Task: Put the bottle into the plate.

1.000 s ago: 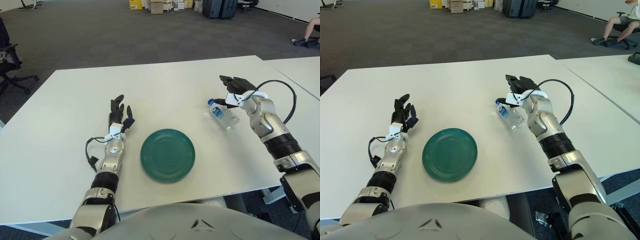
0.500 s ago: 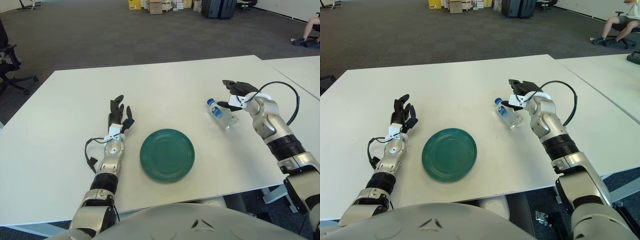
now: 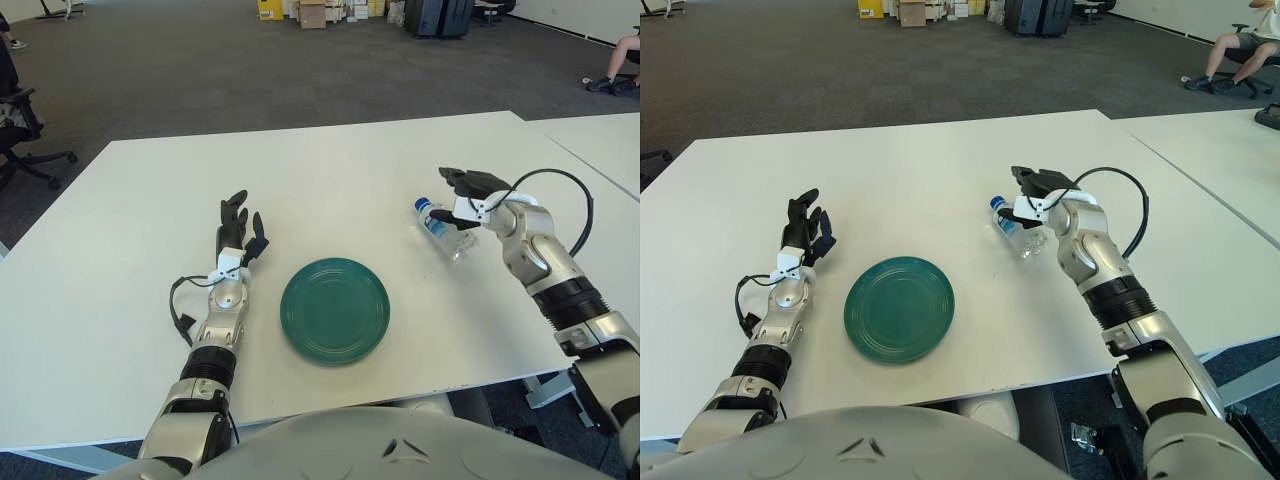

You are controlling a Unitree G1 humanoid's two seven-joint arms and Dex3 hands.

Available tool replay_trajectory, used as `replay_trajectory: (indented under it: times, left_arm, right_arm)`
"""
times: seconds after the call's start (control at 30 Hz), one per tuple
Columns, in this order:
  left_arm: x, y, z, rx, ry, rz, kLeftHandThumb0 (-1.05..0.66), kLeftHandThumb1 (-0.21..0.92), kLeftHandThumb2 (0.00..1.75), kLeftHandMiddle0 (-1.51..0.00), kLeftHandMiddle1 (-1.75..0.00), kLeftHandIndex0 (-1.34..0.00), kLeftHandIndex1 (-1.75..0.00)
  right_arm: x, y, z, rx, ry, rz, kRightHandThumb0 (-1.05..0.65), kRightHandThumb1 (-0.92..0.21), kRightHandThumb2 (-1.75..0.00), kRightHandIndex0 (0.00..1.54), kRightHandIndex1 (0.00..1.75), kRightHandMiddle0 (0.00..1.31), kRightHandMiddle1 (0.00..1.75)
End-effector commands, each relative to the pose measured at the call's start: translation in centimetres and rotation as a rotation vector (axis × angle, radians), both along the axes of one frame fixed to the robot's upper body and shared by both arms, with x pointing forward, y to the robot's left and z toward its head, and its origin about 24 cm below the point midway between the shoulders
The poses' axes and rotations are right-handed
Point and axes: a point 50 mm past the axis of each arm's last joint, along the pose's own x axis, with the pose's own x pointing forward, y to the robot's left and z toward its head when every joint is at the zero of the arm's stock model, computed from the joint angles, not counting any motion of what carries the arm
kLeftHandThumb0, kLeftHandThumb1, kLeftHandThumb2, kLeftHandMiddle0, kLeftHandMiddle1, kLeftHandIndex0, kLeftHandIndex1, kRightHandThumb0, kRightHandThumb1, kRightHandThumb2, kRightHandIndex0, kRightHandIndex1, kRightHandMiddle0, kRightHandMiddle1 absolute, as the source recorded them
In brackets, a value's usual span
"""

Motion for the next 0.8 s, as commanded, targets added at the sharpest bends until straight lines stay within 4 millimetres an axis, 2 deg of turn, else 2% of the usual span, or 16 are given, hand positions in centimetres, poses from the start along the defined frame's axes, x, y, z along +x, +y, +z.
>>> replay_trajectory:
  times: [0.0,0.77]
  left_arm:
    - [0.3,0.2,0.4,0.012,-0.014,-0.003,-0.71,0.92,0.84,-0.39,-0.01,0.00,-0.81]
    - [0.4,0.1,0.3,0.010,-0.007,-0.005,-0.71,0.92,0.84,-0.39,-0.01,0.00,-0.81]
  right_arm:
    - [-0.3,0.3,0.0,0.002,0.003,0.004,-1.05,-0.92,-0.74,0.00,0.00,0.00,0.00]
    - [-1.2,1.5,-0.9,-0.013,0.032,0.017,-1.05,-0.92,-0.73,0.00,0.00,0.00,0.00]
